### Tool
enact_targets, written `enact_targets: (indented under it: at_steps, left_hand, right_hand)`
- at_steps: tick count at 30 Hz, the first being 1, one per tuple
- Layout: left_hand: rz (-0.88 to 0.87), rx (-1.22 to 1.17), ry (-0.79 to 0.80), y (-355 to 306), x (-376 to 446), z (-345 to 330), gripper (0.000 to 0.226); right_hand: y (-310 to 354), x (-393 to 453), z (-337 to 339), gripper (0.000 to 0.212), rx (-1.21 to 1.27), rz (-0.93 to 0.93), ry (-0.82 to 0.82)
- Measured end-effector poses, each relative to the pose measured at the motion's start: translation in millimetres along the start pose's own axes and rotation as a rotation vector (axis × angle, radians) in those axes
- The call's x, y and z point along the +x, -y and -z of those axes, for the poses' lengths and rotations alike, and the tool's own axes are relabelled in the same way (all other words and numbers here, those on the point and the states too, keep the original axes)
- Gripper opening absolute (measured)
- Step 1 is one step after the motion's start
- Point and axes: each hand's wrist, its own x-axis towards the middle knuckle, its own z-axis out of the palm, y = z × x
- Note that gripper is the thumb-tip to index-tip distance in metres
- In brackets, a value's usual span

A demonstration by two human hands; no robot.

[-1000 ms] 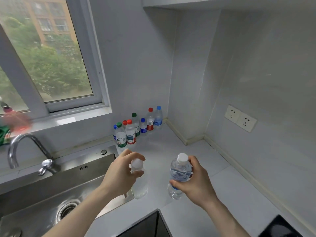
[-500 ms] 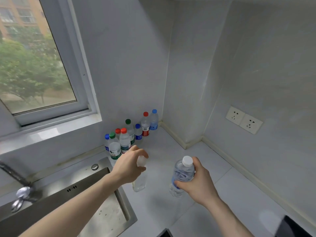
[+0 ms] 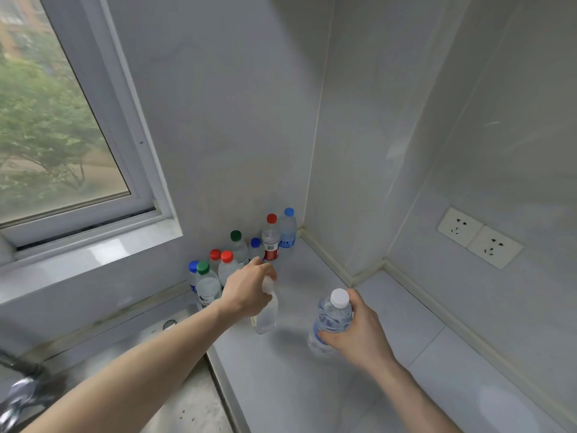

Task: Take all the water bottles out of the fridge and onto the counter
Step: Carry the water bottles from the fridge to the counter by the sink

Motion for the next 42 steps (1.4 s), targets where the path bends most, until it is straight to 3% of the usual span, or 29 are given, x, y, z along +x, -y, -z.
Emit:
enact_targets:
  at_steps: [10, 26, 35, 42]
  left_hand:
    - [0.055, 0.079, 0.005, 25, 78, -4, 0.037]
    - [0.11, 0.07, 0.002, 75, 113, -20, 0.038]
    - [0.009, 0.117, -0.038, 84, 112, -33, 0.042]
    - [-0.067, 0.151, -0.049, 91, 109, -31, 0.033]
  right_hand:
    - [-11, 75, -25, 0.054, 0.013, -0.044, 0.023]
    - [-1, 174, -78, 0.053, -0.076, -0.043, 0.098]
    - [8, 211, -109, 0.051, -0.117, -0.064, 0.12]
    - [12, 229, -131, 0.048, -0.135, -0.067, 0.139]
